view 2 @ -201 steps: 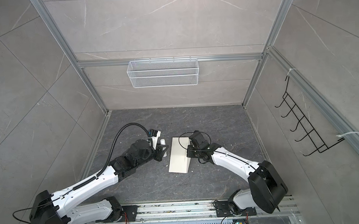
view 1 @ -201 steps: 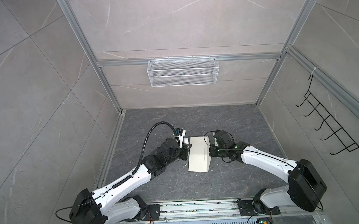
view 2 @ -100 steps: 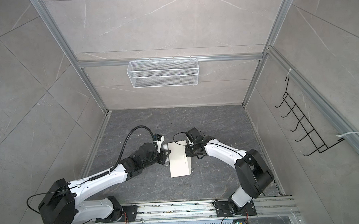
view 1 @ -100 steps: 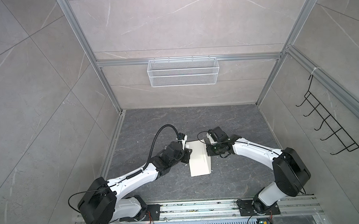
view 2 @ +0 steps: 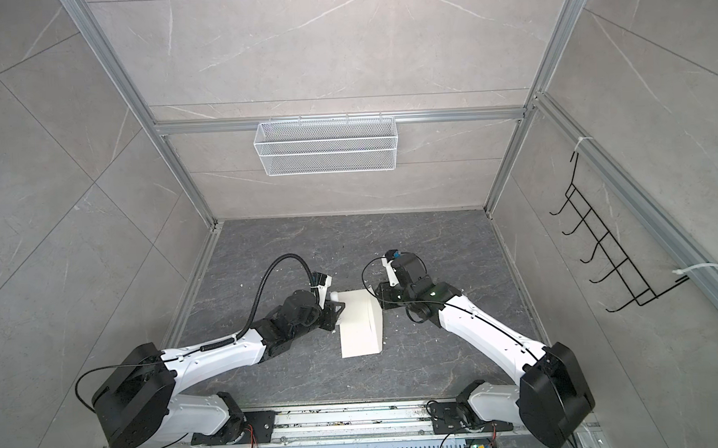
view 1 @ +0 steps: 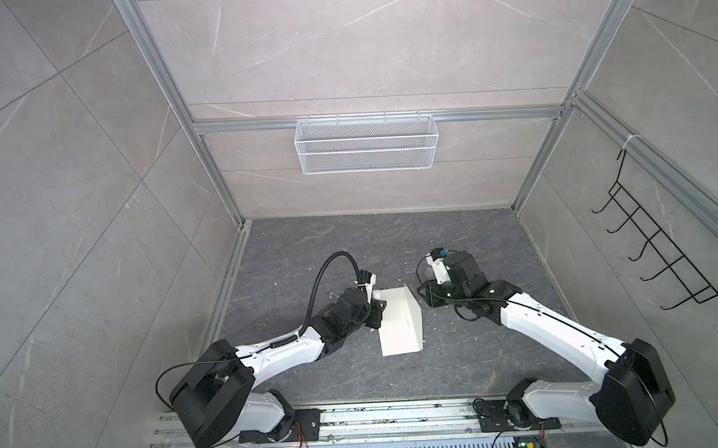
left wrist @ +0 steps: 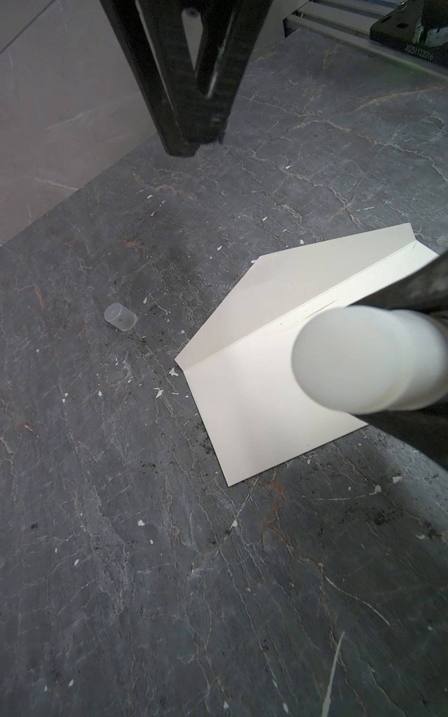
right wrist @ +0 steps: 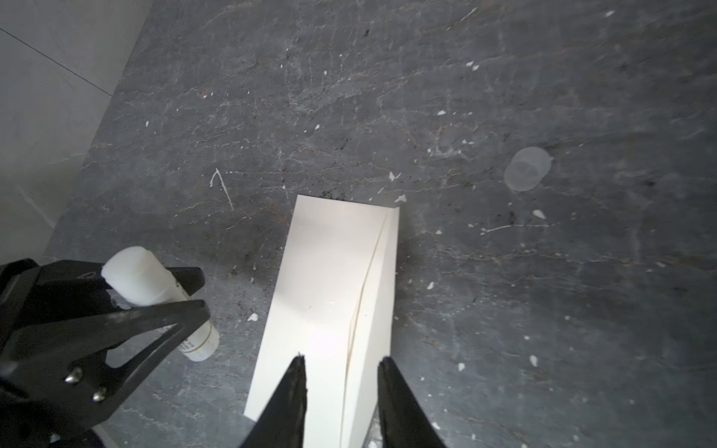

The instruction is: Place the letter into the envelope and seal it

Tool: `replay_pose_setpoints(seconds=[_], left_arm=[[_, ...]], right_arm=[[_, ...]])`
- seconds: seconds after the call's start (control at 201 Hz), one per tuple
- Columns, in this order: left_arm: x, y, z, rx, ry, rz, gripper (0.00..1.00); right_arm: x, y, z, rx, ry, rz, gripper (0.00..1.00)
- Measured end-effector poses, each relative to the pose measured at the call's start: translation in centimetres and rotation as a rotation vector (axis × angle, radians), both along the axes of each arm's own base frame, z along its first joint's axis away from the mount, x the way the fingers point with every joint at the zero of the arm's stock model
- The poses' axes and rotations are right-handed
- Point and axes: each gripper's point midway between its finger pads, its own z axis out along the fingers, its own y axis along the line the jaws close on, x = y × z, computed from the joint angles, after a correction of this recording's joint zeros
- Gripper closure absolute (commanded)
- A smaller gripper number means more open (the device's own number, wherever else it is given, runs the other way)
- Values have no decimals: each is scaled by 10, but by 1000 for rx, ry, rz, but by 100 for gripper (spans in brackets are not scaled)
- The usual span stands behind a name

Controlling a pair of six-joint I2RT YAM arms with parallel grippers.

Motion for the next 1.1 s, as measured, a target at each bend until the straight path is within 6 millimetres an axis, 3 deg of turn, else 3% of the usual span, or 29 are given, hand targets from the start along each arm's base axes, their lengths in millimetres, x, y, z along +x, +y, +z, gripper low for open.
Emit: replay_pose_setpoints(seconds=[0.294,0.483,0.667,1.096], left_arm=[[5,-7,-28,11,36,9,100],[6,-11,-44,13,65,4,100],[8,-14,-55,7,83,15,100],[11,-17,-67,-16,105,38,100]], right_arm=[[-2,-32,-43,13,68,-119,93],[3,-35,-68,59,122,-159,97],[7,-27,-86,107,173,-161,99],[11,9,-95,295,237,-80,100]])
